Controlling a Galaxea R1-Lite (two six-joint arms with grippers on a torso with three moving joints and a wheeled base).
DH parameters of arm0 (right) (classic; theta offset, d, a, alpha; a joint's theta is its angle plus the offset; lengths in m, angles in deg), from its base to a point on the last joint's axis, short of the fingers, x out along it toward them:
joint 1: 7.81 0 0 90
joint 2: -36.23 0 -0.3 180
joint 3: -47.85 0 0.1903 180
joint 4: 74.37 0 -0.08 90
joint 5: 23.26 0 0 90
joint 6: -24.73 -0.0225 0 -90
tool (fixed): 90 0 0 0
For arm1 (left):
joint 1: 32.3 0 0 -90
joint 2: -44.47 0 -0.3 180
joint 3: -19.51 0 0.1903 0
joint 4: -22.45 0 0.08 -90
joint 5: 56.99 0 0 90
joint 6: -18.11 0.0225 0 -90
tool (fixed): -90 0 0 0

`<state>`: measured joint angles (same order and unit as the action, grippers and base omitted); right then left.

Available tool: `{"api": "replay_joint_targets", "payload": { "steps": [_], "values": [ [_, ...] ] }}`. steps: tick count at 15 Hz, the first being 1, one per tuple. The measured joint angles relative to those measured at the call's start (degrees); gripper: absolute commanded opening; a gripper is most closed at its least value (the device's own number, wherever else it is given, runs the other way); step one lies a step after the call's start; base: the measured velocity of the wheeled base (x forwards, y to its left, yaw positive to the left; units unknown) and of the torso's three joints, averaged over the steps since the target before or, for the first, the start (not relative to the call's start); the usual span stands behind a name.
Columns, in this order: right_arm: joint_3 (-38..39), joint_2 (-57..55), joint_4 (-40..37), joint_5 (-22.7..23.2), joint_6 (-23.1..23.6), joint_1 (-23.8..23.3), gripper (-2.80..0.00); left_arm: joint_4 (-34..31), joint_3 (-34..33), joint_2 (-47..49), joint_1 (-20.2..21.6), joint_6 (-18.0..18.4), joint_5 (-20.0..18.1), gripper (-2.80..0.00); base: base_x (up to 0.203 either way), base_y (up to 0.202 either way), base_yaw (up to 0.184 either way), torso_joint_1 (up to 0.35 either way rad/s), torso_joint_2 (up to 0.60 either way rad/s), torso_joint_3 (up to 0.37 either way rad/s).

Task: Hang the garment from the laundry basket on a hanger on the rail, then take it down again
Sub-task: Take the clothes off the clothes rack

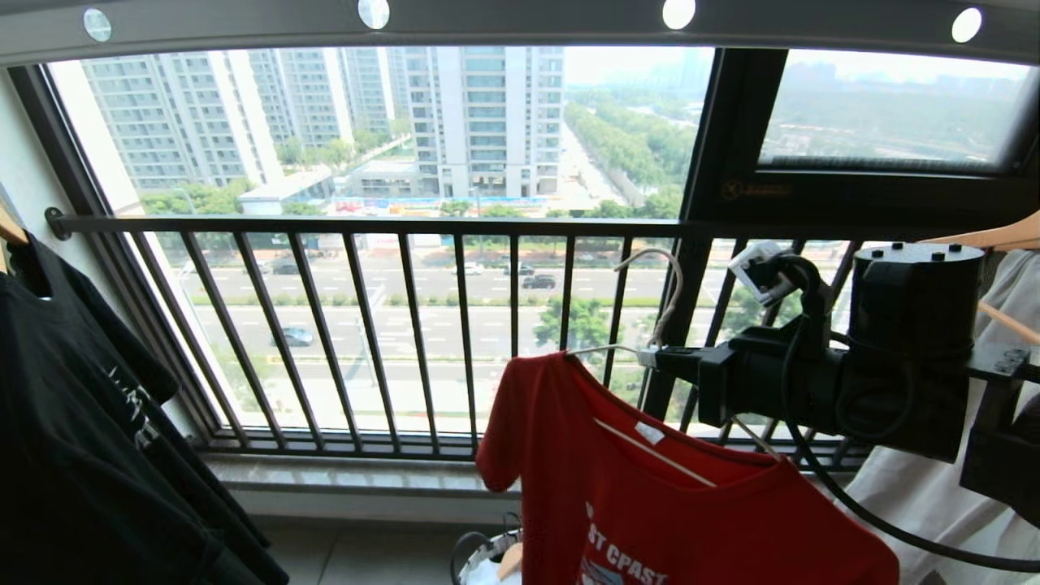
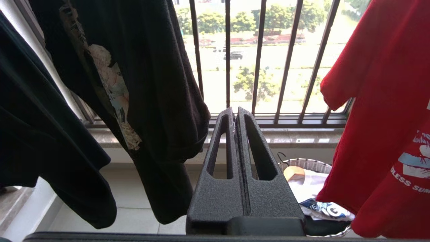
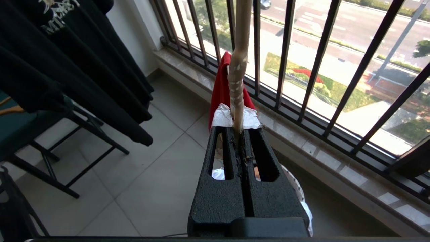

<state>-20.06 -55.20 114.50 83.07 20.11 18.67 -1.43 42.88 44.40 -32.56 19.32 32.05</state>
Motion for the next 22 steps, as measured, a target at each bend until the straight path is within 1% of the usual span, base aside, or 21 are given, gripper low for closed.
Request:
{"api": "replay_joint_targets", "payload": {
  "steps": [7,13,15,17,18,20,22],
  "values": [
    [-0.07,-3.00,0.47,0.04,-0.04,-0.53,-2.80,-0.01,0.00,0.00,0.00,0.03,0.00,-2.80,0.000,0.000,0.000,0.000,0.00,0.000],
    [0.74,-5.80,6.74,-0.09,-0.34,-0.68,-2.80,-0.01,0.02,0.00,0.00,0.36,0.40,-2.80,0.000,0.000,0.000,0.000,0.00,0.000],
    [0.80,-6.29,7.50,-0.16,-1.22,-0.65,-2.80,-0.89,2.12,0.24,0.00,0.41,0.04,-2.80,0.000,0.000,0.000,0.000,0.00,0.000],
    [0.54,-6.73,7.79,-0.16,-2.66,-0.53,-2.80,-1.16,7.00,2.93,0.00,0.38,-1.91,-2.80,0.000,0.000,0.000,0.000,0.00,0.000],
    [0.35,-6.96,8.60,-0.20,-2.68,-0.51,-2.80,-1.11,10.63,5.95,-0.13,0.38,-3.64,-2.80,0.000,0.000,0.000,0.000,0.00,0.000],
    [-0.56,-7.27,10.41,-0.57,-2.77,-0.51,-2.80,-1.38,18.79,13.61,-0.35,0.40,-8.54,-2.80,0.000,0.000,0.000,0.000,0.00,0.000],
    [-2.06,-8.02,10.56,-0.55,-2.62,-0.51,-2.80,-1.63,27.76,23.69,-0.52,0.38,-15.48,-2.80,0.000,0.000,0.000,0.000,0.00,0.000]
  ]
}}
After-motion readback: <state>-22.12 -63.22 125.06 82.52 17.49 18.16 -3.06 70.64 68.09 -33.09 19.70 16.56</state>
